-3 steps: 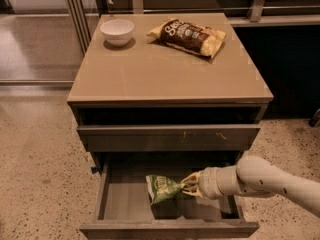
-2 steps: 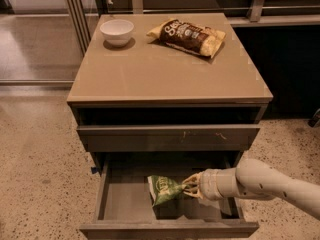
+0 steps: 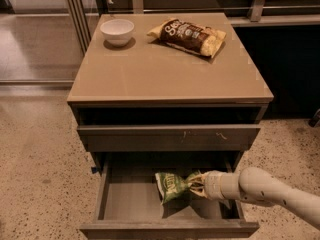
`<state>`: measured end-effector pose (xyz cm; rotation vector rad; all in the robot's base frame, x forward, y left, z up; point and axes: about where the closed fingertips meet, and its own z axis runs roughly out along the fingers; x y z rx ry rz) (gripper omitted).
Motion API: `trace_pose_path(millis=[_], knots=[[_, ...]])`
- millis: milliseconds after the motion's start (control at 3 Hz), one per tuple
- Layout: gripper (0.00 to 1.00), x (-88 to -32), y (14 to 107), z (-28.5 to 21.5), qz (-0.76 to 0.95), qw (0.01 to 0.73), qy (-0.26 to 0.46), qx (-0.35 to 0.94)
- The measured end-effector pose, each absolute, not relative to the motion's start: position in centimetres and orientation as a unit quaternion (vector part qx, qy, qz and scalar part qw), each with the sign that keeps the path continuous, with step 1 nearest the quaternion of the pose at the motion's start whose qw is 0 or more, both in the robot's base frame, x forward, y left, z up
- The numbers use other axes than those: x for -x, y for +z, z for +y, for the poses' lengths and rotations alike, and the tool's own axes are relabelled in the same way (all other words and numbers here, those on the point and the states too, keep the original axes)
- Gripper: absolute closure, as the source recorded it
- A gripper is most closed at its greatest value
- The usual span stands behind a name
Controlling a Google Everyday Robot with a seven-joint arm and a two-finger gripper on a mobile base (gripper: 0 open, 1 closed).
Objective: Place green jalapeno chip bag into middle drawer
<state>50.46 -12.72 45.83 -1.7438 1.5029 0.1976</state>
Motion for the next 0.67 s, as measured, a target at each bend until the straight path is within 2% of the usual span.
trace_pose_path(millis=[667], knots=[[1.00, -53.9, 40.9, -12.5, 0.578, 0.406, 0.087, 0.702]])
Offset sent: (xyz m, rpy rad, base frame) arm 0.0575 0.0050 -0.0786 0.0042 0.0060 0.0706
